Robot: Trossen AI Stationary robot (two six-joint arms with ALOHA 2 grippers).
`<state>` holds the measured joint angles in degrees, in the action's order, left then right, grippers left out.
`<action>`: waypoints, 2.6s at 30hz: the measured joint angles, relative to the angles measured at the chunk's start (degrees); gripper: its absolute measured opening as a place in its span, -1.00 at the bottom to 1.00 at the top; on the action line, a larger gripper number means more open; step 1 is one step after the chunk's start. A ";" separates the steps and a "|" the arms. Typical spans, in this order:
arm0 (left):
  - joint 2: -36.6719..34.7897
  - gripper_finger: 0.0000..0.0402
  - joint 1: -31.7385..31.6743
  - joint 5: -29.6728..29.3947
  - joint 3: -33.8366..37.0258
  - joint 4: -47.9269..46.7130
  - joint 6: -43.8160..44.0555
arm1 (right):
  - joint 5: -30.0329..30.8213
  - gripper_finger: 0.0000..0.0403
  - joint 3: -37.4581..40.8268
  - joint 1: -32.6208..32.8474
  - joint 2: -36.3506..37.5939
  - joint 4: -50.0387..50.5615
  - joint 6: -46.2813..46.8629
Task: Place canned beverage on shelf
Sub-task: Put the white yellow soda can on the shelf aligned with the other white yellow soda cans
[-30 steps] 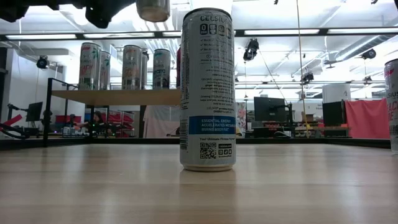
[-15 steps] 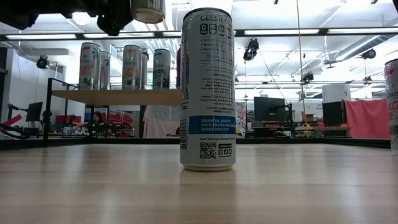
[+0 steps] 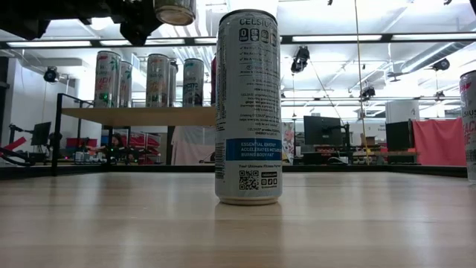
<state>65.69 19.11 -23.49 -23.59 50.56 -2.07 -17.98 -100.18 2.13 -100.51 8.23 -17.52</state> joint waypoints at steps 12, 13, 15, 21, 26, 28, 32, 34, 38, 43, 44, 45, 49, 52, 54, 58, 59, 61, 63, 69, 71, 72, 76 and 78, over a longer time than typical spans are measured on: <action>-0.98 0.16 -0.10 -7.30 0.14 -2.37 1.41 | 5.58 0.62 0.00 -0.07 0.70 -0.03 3.94; -1.49 0.16 -0.14 -8.05 0.15 -3.00 1.39 | 7.06 0.67 -0.09 -0.03 0.91 0.30 4.04; -2.84 0.16 -0.13 -9.40 0.15 -5.02 0.83 | 9.62 0.74 -1.12 -0.02 1.01 2.15 4.04; -10.16 0.16 -0.10 -12.35 0.17 -11.86 -4.22 | 17.11 0.75 -7.94 0.02 1.09 9.78 5.78; -18.21 0.16 -0.17 -14.89 0.17 -14.77 -12.41 | 25.35 0.74 -13.80 0.11 1.14 12.56 9.23; -21.40 0.16 -0.08 -15.86 0.17 -15.40 -16.38 | 28.55 0.74 -16.01 0.01 1.14 12.52 11.27; -27.27 0.16 -0.13 -17.70 0.17 -18.26 -21.65 | 29.76 0.74 -19.48 -0.12 1.26 12.27 13.73; -29.70 0.16 -0.12 -17.82 0.17 -18.82 -22.79 | 30.10 0.74 -20.09 0.02 1.27 12.38 14.01; -33.17 0.16 -0.08 -17.56 1.12 -21.98 -23.62 | 30.12 0.71 -18.79 -0.02 1.24 12.44 15.05; -34.69 0.18 -0.10 -16.51 3.46 -20.95 -23.22 | 30.16 0.68 -17.41 -0.02 -2.22 10.65 16.43; -34.88 0.18 -0.10 -16.42 3.61 -20.35 -23.28 | 30.10 0.68 -17.36 -0.02 -3.16 9.77 16.01; -35.16 0.19 -0.10 -16.26 3.61 -20.27 -23.27 | 30.08 0.68 -17.29 -0.02 -4.19 9.01 15.12; -36.02 0.19 -0.08 -16.32 3.65 -20.04 -22.35 | 30.06 0.68 -17.40 0.11 -6.60 5.96 10.52; -36.62 0.20 -0.09 -16.38 3.90 -20.13 -21.91 | 30.08 0.67 -17.53 0.26 -7.90 2.06 7.36; -36.71 0.20 -0.10 -16.48 4.01 -20.11 -21.86 | 30.14 0.67 -17.53 0.36 -8.52 -0.40 6.09; -36.92 0.20 -0.09 -16.56 4.17 -20.26 -21.42 | 29.81 0.67 -17.59 0.39 -9.22 -3.01 4.87; -36.94 0.20 -0.08 -16.60 4.17 -20.26 -21.42 | 29.42 0.67 -17.62 0.37 -9.60 -3.70 4.83; -36.94 0.20 -0.08 -16.82 4.17 -20.16 -21.41 | 28.08 0.67 -17.64 0.37 -9.90 -4.34 4.43; -36.94 0.20 -0.08 -17.36 4.17 -20.18 -21.42 | 27.56 0.67 -17.64 0.37 -10.50 -5.07 4.38; -37.09 0.21 -0.10 -17.89 4.17 -20.17 -21.42 | 26.95 0.67 -17.64 0.34 -11.61 -9.80 3.99; -37.02 0.21 -0.10 -17.93 4.17 -20.17 -21.42 | 26.86 0.67 -17.64 0.24 -11.75 -10.88 3.39; -36.99 0.21 -0.10 -17.98 4.17 -20.15 -21.42 | 26.81 0.67 -17.64 0.24 -11.82 -10.98 3.07; -36.89 0.21 -0.10 -18.03 4.17 -20.02 -21.01 | 25.66 0.67 -17.64 0.11 -12.13 -11.98 2.64; -36.81 0.21 -0.10 -18.00 4.17 -19.54 -20.21 | 25.09 0.67 -17.62 0.09 -12.42 -12.10 2.49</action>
<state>28.88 19.00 -41.50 -19.42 31.03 -22.28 7.11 -117.80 2.22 -112.93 -3.87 -15.02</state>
